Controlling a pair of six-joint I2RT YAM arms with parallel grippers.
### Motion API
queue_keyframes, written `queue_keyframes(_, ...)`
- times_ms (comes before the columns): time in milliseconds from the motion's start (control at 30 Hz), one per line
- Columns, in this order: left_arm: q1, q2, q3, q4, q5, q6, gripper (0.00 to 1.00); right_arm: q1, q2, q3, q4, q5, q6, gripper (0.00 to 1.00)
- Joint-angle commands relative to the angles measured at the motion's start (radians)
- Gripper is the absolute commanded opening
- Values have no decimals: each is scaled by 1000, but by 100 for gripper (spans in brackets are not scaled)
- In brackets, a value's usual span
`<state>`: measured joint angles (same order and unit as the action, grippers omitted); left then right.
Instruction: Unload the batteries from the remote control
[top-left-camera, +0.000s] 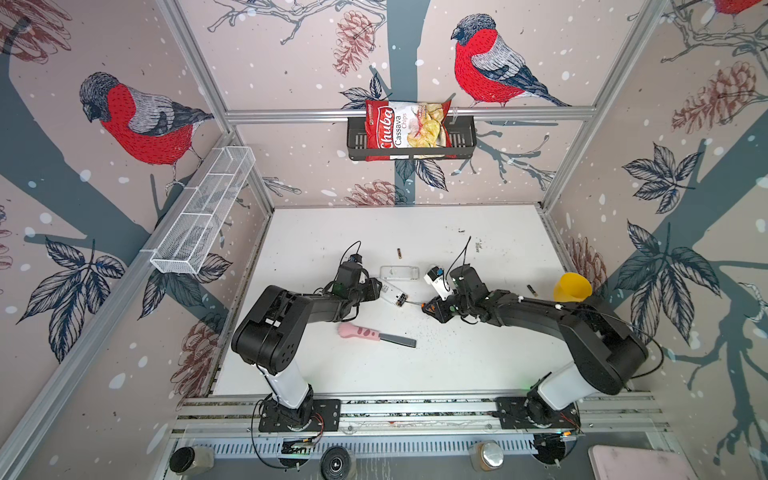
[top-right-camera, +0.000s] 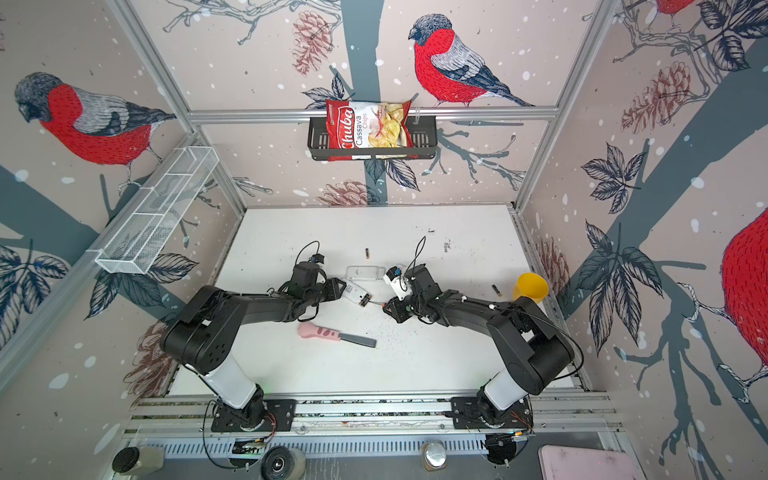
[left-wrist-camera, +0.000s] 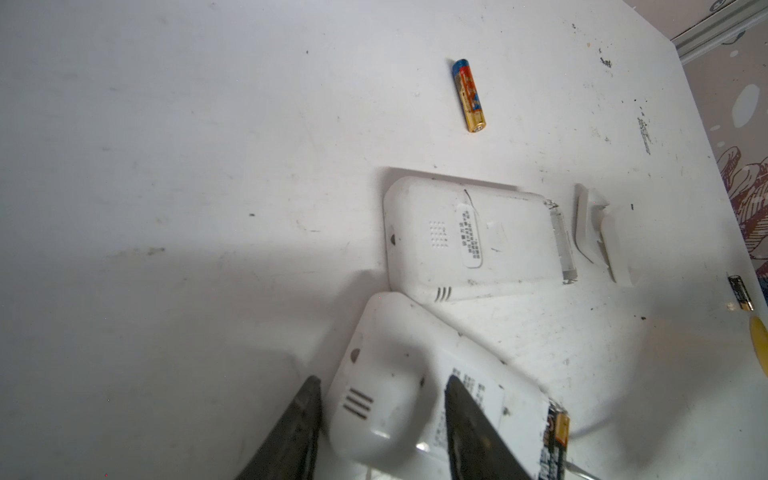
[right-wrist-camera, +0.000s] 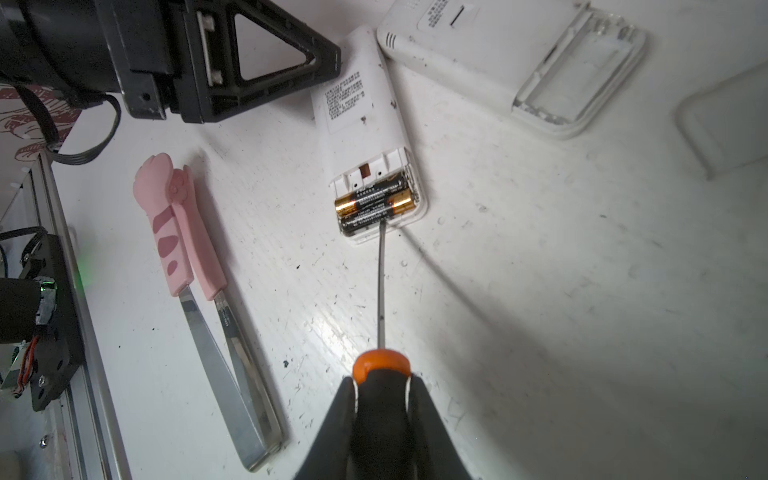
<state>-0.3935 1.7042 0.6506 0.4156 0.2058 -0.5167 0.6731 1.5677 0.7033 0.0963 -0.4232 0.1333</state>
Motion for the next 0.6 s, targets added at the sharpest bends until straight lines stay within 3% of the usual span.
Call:
queue_keyframes(0,-1,7,-11,-39,58,1,48,6,4,-17,72,45,15,0)
queue_keyframes(267,-1,14,-21,-26,64,-6,46,-6,-17,-80,178,34,46,0)
queue_keyframes(567,-1,-2,-26,-30,60,-8,46,-6,-39,-80,179,22,40,0)
